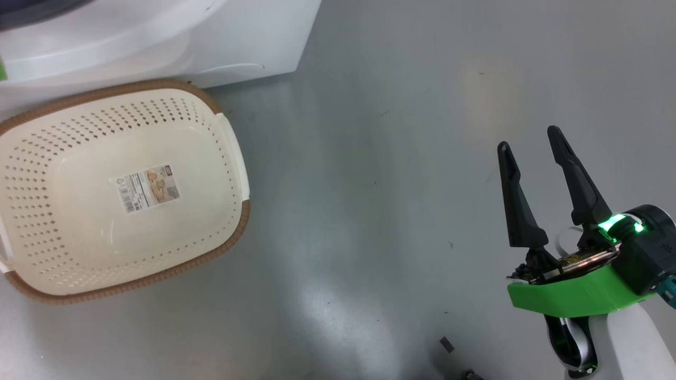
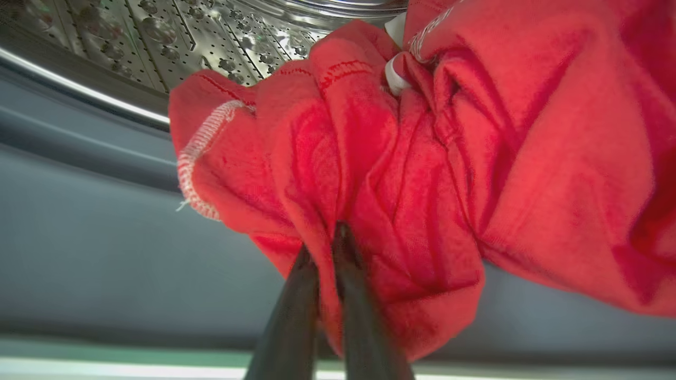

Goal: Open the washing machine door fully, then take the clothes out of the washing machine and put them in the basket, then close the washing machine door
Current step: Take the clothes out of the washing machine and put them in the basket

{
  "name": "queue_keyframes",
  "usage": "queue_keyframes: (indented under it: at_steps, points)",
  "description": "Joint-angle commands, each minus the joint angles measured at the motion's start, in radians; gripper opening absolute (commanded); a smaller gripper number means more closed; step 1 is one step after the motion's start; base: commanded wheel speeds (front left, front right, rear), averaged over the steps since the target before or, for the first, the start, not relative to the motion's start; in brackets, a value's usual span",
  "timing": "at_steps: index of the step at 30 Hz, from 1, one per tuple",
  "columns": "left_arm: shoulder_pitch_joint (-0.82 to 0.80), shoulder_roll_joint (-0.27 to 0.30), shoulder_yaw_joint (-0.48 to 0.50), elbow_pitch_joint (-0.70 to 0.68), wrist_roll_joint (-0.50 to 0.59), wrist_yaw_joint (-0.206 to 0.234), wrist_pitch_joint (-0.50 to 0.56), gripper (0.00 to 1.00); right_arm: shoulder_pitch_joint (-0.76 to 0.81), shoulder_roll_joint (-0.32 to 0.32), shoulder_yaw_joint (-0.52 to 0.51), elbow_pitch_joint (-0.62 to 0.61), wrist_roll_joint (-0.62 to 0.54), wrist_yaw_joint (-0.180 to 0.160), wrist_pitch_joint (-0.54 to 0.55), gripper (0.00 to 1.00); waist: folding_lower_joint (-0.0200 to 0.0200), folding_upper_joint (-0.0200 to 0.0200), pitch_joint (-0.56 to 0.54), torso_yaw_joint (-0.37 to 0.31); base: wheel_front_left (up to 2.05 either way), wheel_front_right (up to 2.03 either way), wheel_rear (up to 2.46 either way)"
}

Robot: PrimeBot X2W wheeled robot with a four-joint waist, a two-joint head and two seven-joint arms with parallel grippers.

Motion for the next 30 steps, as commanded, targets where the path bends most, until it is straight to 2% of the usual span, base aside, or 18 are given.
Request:
queue_keyframes:
  at_steps: [1, 9, 17, 20, 30]
  points:
    - [-0.012, 0.055, 0.004, -0.013, 0.007, 0.004, 0.005, 0.00, 0.006, -0.012, 0.024, -0.028, 0.009, 0.006, -0.006, 1.00, 0.0000, 0.0000, 0.000, 0.000, 0.00, 0.00, 0.00]
    - [-0.013, 0.047, 0.002, -0.028, -0.010, -0.010, -0.076, 0.00, 0.004, -0.012, 0.023, -0.024, 0.008, 0.006, -0.006, 1.00, 0.0000, 0.0000, -0.002, 0.012, 0.00, 0.00, 0.00]
    - [0.033, 0.031, 0.025, -0.052, -0.056, -0.043, -0.218, 0.00, 0.004, -0.012, 0.023, -0.020, 0.005, 0.006, -0.006, 1.00, 0.0000, 0.0000, -0.017, 0.034, 0.00, 0.00, 0.00]
    - [0.055, 0.029, 0.026, -0.069, -0.066, -0.069, -0.265, 0.00, 0.006, -0.012, 0.025, -0.020, 0.005, 0.006, -0.006, 1.00, 0.0000, 0.0000, -0.022, 0.041, 0.00, 0.00, 0.00]
    - [0.155, 0.027, 0.038, -0.188, -0.090, -0.088, -0.310, 0.00, 0.011, -0.012, 0.023, -0.018, -0.002, 0.006, -0.006, 1.00, 0.0000, 0.0000, -0.047, 0.069, 0.00, 0.00, 0.00]
